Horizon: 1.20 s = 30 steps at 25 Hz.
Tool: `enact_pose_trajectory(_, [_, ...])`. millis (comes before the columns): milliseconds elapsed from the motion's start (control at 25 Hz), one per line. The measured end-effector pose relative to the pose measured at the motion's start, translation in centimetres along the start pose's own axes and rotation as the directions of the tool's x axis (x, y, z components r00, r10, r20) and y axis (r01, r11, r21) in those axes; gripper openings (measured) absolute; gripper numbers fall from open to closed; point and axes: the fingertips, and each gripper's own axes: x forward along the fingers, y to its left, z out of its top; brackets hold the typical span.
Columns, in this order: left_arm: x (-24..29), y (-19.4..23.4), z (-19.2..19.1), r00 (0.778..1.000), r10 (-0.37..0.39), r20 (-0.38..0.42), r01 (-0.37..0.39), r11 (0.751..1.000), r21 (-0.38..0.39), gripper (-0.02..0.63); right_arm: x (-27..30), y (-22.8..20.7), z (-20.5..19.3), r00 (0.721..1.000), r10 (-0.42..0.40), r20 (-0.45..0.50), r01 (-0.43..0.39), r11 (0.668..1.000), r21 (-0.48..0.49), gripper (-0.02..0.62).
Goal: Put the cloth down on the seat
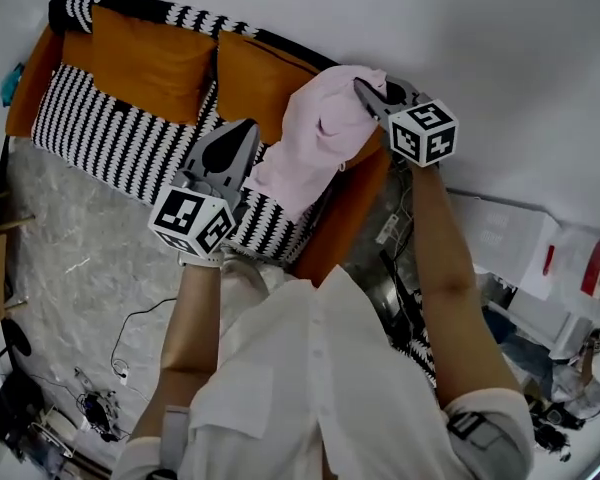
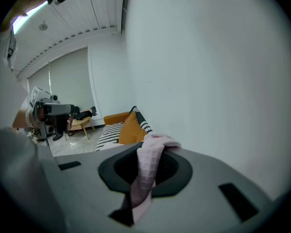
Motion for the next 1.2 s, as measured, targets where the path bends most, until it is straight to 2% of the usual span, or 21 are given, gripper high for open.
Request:
enact_pose_trajectory(320, [1.8,-0.5,-1.9,0.998,-0.035,-0.043,0.035,0.999,-0.012,0.025,1.2,-3.5,-4.5,0.993,-0.096,-0.075,0.099,0.995,0.032,0.046])
enact_pose_trajectory(560, [1.5,-0.4,-2.6,0.998,-0.037,-0.057,0.036,0.999,-0.020,0.025,0.8,-4.5,-5.6,0.984,-0.139,-0.107,0.143,0.990,0.023,0.054])
enact_pose_trajectory(640, [1.5,-0.5,-2.5,0.998,-0.037,-0.053,0.036,0.999,-0.021,0.025,0.5,-4.7,-5.8,0.981,-0.151,-0.124,0.154,0.988,0.013,0.076])
enact_pose_trajectory(720, [1.6,-0.8,-2.3,0.998,-0.041,-0.049,0.040,0.999,-0.020,0.025,0.2,-4.7,-6.1,0.978,-0.144,-0.150,0.148,0.989,0.020,0.093])
enact_pose_trajectory(880, [1.8,-1.6,-2.2,0.997,-0.056,-0.049,0.056,0.998,-0.014,0.025,-0.6,-4.8,-6.4,0.977,-0.085,-0.194,0.105,0.990,0.095,0.107])
enact_pose_trajectory(1040, [1.5,-2.1,-2.0,0.997,-0.062,-0.048,0.062,0.998,-0.010,0.025,-1.7,-5.4,-6.8,0.957,-0.085,-0.278,0.114,0.989,0.092,0.154])
enact_pose_trajectory(1200, [1.1,-2.3,-1.8,0.997,-0.063,-0.044,0.063,0.998,-0.005,0.025,-2.7,-5.7,-7.3,0.921,-0.125,-0.368,0.152,0.987,0.045,0.215])
